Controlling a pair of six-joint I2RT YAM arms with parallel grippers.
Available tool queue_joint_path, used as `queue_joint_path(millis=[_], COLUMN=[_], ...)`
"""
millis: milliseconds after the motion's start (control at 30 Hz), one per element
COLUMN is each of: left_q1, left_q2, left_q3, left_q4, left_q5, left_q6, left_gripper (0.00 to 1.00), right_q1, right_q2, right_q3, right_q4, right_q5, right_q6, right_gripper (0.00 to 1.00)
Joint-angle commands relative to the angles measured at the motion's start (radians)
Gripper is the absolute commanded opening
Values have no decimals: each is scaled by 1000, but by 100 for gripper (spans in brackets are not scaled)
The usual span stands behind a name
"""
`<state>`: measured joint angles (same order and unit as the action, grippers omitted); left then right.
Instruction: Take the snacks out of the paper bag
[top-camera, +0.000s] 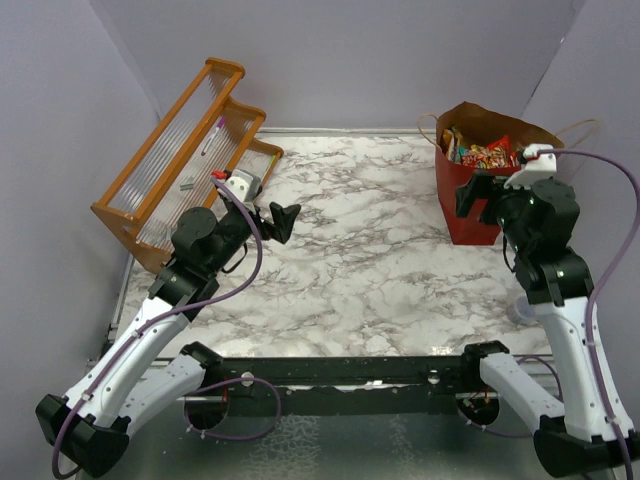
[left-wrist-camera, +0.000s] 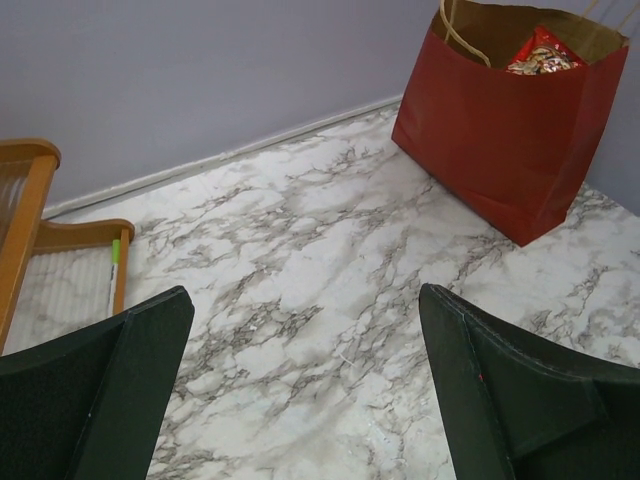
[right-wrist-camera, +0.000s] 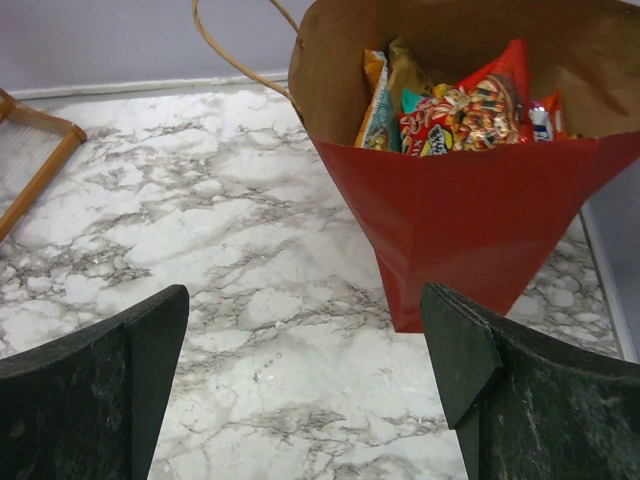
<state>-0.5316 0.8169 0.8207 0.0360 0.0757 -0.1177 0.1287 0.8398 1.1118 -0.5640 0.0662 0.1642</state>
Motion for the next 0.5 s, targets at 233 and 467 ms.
queue_joint_path(millis=[233,467], left_q1=[-16,-19], left_q2=[21,34], left_q3=[-15,-17], left_q4=[95,101], left_q5=[24,33], left_q6=[38,46], left_gripper=[99,99], right_q1=[-12,-14], right_q2=[376,629], right_q3=[182,383], right_q4=[194,208], right_q5=[-198,-267], right_q6=[17,37], right_gripper=[100,97])
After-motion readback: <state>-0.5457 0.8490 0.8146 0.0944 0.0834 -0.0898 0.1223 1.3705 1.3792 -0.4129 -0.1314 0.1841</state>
